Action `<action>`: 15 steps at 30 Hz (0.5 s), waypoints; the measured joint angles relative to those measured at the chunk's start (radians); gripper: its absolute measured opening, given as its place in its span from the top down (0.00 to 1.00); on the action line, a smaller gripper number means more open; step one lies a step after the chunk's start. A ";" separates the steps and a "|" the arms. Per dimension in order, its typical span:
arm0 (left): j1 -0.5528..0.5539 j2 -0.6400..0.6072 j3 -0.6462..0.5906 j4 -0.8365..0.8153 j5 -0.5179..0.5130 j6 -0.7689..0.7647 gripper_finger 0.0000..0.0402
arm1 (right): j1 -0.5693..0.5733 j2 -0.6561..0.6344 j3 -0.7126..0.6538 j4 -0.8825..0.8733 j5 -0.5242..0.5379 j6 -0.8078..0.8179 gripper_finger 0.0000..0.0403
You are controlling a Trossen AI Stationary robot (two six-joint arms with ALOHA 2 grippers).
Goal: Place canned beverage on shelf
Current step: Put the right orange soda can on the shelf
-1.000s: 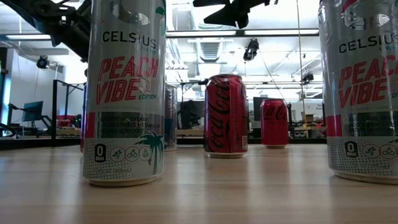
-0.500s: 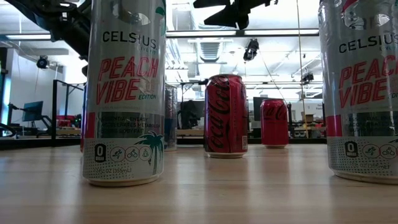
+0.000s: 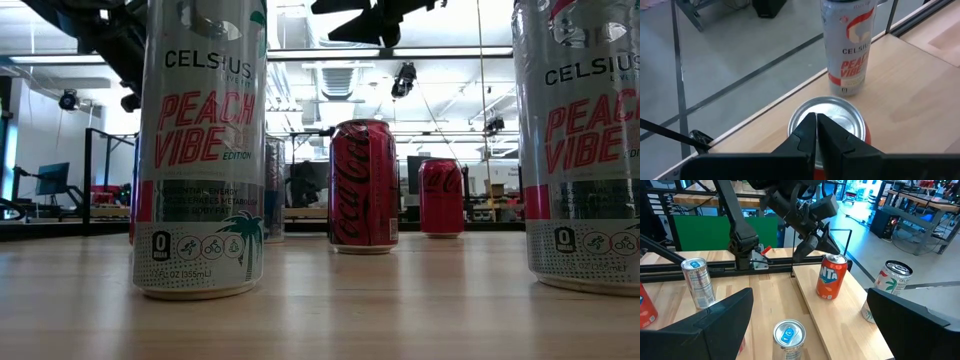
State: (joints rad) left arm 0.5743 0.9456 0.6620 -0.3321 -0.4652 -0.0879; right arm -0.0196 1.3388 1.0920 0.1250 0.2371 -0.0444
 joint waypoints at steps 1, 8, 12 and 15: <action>0.000 -0.002 0.004 -0.007 0.000 0.000 1.00 | 0.000 0.000 0.000 0.000 0.000 0.000 0.05; -0.002 -0.019 0.016 -0.025 0.011 0.000 1.00 | 0.000 0.000 0.000 -0.009 0.000 0.000 0.05; -0.002 -0.029 0.018 -0.025 0.095 0.000 1.00 | 0.000 0.000 0.000 -0.009 0.000 0.000 0.05; -0.004 -0.033 0.033 -0.021 0.194 0.000 1.00 | 0.000 0.000 0.000 -0.009 0.000 0.000 0.05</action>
State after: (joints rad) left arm 0.5703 0.9129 0.6951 -0.3526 -0.2713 -0.0882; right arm -0.0196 1.3388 1.0920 0.1162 0.2374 -0.0444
